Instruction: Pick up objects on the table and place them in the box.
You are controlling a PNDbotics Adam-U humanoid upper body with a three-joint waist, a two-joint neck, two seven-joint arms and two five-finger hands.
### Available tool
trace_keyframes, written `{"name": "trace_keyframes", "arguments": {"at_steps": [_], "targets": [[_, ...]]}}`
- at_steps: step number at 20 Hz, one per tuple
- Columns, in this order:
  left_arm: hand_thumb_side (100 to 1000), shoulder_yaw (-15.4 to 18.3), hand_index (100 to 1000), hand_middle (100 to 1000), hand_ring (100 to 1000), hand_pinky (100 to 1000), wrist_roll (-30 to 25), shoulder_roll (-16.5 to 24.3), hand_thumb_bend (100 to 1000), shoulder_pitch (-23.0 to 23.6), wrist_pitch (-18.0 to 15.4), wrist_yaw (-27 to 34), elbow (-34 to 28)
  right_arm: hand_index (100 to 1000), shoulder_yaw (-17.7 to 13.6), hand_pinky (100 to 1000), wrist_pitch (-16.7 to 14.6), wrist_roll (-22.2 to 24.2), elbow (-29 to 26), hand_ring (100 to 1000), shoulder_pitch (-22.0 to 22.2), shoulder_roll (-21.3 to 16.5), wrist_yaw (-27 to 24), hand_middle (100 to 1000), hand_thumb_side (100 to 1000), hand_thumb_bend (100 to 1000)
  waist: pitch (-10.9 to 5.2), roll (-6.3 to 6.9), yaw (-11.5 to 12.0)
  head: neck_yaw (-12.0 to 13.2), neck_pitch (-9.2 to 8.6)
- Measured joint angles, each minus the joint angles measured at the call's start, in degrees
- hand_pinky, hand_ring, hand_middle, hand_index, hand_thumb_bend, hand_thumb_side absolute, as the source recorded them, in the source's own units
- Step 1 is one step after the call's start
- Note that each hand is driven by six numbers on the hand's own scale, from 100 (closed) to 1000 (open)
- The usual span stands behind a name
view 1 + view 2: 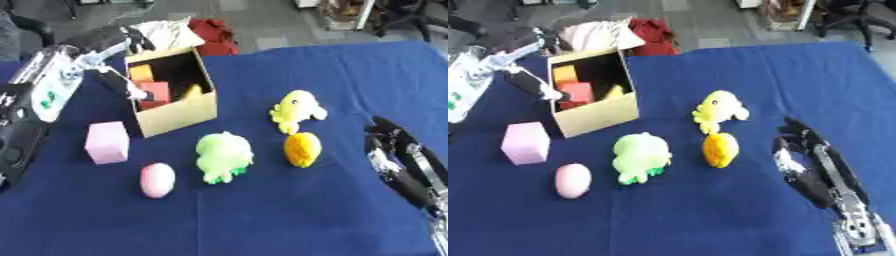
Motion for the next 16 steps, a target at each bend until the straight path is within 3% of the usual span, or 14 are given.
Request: {"name": "trace_keyframes", "arguments": {"at_steps": [5,11,16], "targets": [[397,2.6,816,707,697,792,0.4,4.9,666,5.2,0.9,5.1,-9.4,958,-0.2,839,0.0,-0.1,0.0,832,0.0,0.0,0.2,826,737,100,0.0,0.12,0.6,-0.5,-0.12],[402,4.4,836,724,710,795,-1.1,11.7,670,15.5,2.6,12.9,-21.1,958,-0.5,839,0.0,-0.4,0.0,832,0.0,0.0,0.4,826,737,100,0.0,0.38,1.4,-1.2,-0.49],[390,4.7,858,743,728,800,-4.1,14.5,675,24.3,4.6,15.6,-26.4,958,-0.6,839,0.0,-0.4,0.0,832,0.0,0.0,0.5,825,737,100,-0.04,0.7,2.0,-1.8,-0.5]]}}
